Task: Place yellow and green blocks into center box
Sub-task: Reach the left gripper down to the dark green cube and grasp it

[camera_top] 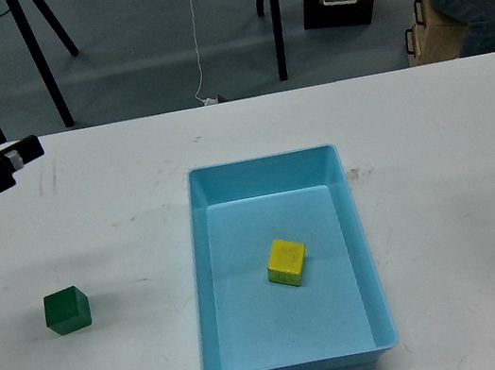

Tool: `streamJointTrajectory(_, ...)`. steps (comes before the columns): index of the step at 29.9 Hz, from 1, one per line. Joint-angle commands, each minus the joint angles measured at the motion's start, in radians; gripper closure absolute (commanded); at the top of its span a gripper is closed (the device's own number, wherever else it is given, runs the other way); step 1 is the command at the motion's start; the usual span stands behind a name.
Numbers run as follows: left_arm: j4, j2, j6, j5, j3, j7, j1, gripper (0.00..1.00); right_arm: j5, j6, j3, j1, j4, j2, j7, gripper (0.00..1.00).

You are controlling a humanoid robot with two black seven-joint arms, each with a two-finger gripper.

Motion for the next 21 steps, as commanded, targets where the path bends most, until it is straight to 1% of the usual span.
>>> streamJointTrajectory(1,-0.001,0.025,0.0,0.199,0.127,0.0,0.005,0.06,0.001,-0.017,0.004,-0.025,-0.002,0.003,0.002,0.01)
streamJointTrajectory(3,0.002,0.109,0.0,0.28,0.211,0.0,0.006,0.04,0.002,-0.025,0.006,-0.037,-0.004,0.005,0.002,0.01)
streamJointTrajectory(5,0.001,0.207,0.0,0.28,0.304,0.0,-0.005,0.0,0.002,-0.033,0.004,-0.047,-0.005,0.005,0.002,0.01)
streamJointTrajectory(6,-0.004,0.233,0.0,0.28,0.338,0.0,-0.017,0.0,0.002,-0.034,0.004,-0.053,-0.005,0.008,0.002,0.01)
streamJointTrajectory(8,-0.007,0.244,0.0,0.28,0.39,0.0,-0.047,0.0,0.002,-0.034,0.006,-0.057,-0.005,0.017,0.002,0.01)
streamJointTrajectory(14,0.005,0.244,0.0,0.28,0.516,0.0,-0.064,0.0,0.002,-0.034,0.004,-0.061,-0.007,0.029,0.002,0.01)
streamJointTrajectory(17,0.045,0.197,0.0,0.28,0.527,0.0,-0.083,0.0,0.002,-0.034,0.004,-0.059,-0.007,0.041,0.002,0.01)
streamJointTrajectory(21,0.103,0.134,0.0,0.28,0.529,0.0,-0.139,0.0,0.002,-0.034,0.004,-0.059,-0.007,0.048,0.002,0.01)
